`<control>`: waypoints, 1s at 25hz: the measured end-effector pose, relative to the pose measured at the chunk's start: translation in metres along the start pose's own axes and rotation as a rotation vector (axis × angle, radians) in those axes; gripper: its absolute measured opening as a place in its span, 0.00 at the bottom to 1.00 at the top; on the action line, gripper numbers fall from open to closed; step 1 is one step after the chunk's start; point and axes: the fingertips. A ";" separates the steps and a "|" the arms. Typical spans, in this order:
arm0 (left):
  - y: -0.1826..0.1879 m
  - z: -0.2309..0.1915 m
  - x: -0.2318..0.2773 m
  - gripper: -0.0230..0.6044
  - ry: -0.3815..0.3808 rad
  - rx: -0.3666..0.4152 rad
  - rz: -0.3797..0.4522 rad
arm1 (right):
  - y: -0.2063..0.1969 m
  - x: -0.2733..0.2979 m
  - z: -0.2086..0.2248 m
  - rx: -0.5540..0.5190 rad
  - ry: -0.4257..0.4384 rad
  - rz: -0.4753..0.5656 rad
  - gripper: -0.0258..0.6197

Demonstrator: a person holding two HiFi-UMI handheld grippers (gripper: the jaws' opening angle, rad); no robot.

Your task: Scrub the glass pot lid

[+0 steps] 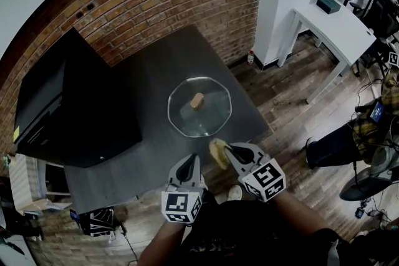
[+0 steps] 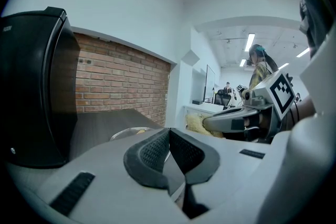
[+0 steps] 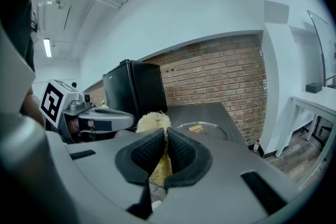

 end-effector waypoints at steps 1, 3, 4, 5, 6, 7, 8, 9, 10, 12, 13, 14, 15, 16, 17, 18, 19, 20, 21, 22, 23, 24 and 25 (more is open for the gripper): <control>0.000 0.000 0.000 0.09 0.001 0.001 0.000 | 0.002 0.000 0.000 0.002 0.001 0.008 0.08; 0.001 0.000 -0.002 0.09 0.004 0.003 0.001 | 0.006 -0.001 -0.001 0.001 0.002 0.027 0.08; 0.001 0.000 -0.002 0.09 0.005 0.003 0.000 | 0.007 -0.002 -0.001 0.000 0.003 0.029 0.08; 0.001 0.000 -0.003 0.09 0.006 0.003 0.001 | 0.007 -0.002 -0.002 0.000 0.004 0.026 0.08; 0.001 0.000 -0.004 0.09 0.006 0.003 0.002 | 0.006 -0.002 -0.003 0.000 0.005 0.021 0.08; 0.001 0.000 -0.005 0.09 0.006 0.003 0.002 | 0.005 -0.002 -0.004 0.000 0.007 0.017 0.08; 0.001 0.000 -0.006 0.09 0.007 0.003 0.003 | 0.005 -0.002 -0.005 0.001 0.008 0.018 0.08; 0.000 0.000 -0.007 0.09 0.008 0.003 0.002 | 0.006 -0.003 -0.005 0.001 0.009 0.020 0.08; 0.000 0.000 -0.008 0.09 0.008 0.003 0.001 | 0.005 -0.003 -0.006 0.000 0.010 0.018 0.08; -0.001 0.000 -0.009 0.09 0.009 0.000 0.000 | 0.006 -0.003 -0.008 -0.001 0.011 0.018 0.08; -0.001 -0.001 -0.009 0.09 0.010 0.000 0.000 | 0.007 -0.002 -0.008 -0.002 0.011 0.022 0.08; -0.001 -0.001 -0.010 0.09 0.010 -0.001 0.000 | 0.007 -0.002 -0.009 -0.003 0.012 0.024 0.08; -0.001 -0.001 -0.010 0.09 0.010 -0.001 0.000 | 0.008 -0.002 -0.009 -0.004 0.012 0.024 0.08; -0.001 -0.002 -0.010 0.09 0.010 -0.001 0.001 | 0.008 -0.001 -0.009 -0.006 0.012 0.024 0.08; 0.000 -0.003 -0.009 0.09 0.010 -0.001 0.001 | 0.009 0.000 -0.009 -0.007 0.013 0.024 0.08; 0.000 -0.004 -0.009 0.09 0.010 -0.001 0.002 | 0.009 0.001 -0.009 -0.008 0.013 0.023 0.08; -0.001 -0.004 -0.009 0.09 0.010 -0.001 0.001 | 0.009 0.001 -0.010 -0.009 0.013 0.023 0.08; -0.001 -0.004 -0.010 0.09 0.010 -0.001 0.001 | 0.009 0.001 -0.010 -0.009 0.013 0.023 0.08; -0.001 -0.004 -0.010 0.09 0.011 0.000 0.000 | 0.009 0.001 -0.011 -0.008 0.012 0.023 0.08; -0.001 -0.004 -0.011 0.09 0.011 0.001 0.000 | 0.009 0.000 -0.011 -0.008 0.012 0.024 0.08; 0.000 -0.004 -0.011 0.09 0.012 0.001 0.000 | 0.009 0.000 -0.010 -0.007 0.011 0.024 0.08; 0.000 -0.004 -0.012 0.09 0.012 0.002 0.001 | 0.010 0.000 -0.010 -0.007 0.010 0.025 0.08; 0.001 -0.004 -0.012 0.09 0.012 0.001 0.002 | 0.011 0.000 -0.010 -0.007 0.009 0.027 0.08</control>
Point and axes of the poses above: the fingertips, and each gripper's own axes: x forward along the fingers, z to its right, y out of its top, and after that the axes turned 12 degrees about -z, right-handed
